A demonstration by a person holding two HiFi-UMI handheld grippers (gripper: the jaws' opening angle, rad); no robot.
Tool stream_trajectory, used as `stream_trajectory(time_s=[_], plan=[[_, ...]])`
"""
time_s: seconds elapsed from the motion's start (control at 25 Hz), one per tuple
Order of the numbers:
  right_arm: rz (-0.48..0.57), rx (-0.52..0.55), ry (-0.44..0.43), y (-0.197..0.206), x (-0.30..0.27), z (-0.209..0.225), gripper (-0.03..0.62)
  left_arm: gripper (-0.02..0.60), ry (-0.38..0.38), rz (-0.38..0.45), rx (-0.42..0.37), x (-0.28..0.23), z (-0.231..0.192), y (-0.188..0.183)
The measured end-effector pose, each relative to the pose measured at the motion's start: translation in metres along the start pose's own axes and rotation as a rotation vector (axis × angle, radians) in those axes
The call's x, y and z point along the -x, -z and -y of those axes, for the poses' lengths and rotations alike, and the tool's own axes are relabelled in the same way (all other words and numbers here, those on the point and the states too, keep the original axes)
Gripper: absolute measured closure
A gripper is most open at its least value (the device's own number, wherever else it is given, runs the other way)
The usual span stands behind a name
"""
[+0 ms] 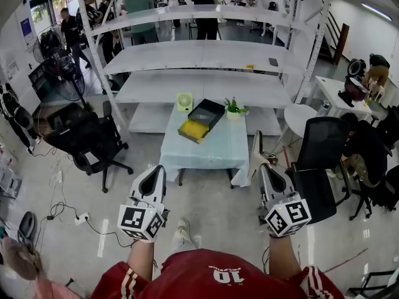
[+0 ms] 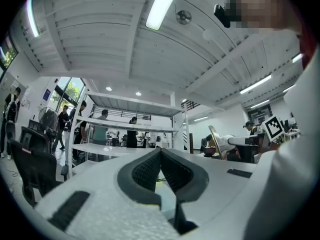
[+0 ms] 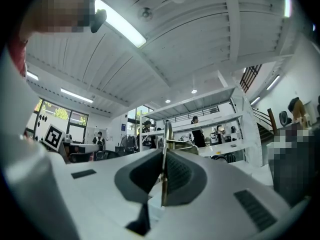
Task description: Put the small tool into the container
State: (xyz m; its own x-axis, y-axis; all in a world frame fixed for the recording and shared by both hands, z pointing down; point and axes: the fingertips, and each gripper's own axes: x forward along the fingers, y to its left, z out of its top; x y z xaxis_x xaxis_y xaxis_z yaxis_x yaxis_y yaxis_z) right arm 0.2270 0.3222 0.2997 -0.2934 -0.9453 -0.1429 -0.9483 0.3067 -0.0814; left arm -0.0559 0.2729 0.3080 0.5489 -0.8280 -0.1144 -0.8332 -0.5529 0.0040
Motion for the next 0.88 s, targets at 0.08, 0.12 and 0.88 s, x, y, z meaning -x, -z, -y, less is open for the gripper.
stream_trajectory(time_s=[0.08,0.12,0.88], plan=[[0.0,-0.002,0.005,0.0,-0.009,0.0,0.582,0.58,-0.005,-0.004,-0.017,-0.004,-0.007,0.0],[0.002,0.0,0.008,0.0,-0.013,0.001,0.582,0.58,-0.006,-0.005,-0.024,-0.006,-0.01,0.001],[-0.012,0.068,-0.038,0.013,-0.207,-0.021,0.583,0.58,0.026,-0.013,-0.048,-0.109,-0.15,0.011]])
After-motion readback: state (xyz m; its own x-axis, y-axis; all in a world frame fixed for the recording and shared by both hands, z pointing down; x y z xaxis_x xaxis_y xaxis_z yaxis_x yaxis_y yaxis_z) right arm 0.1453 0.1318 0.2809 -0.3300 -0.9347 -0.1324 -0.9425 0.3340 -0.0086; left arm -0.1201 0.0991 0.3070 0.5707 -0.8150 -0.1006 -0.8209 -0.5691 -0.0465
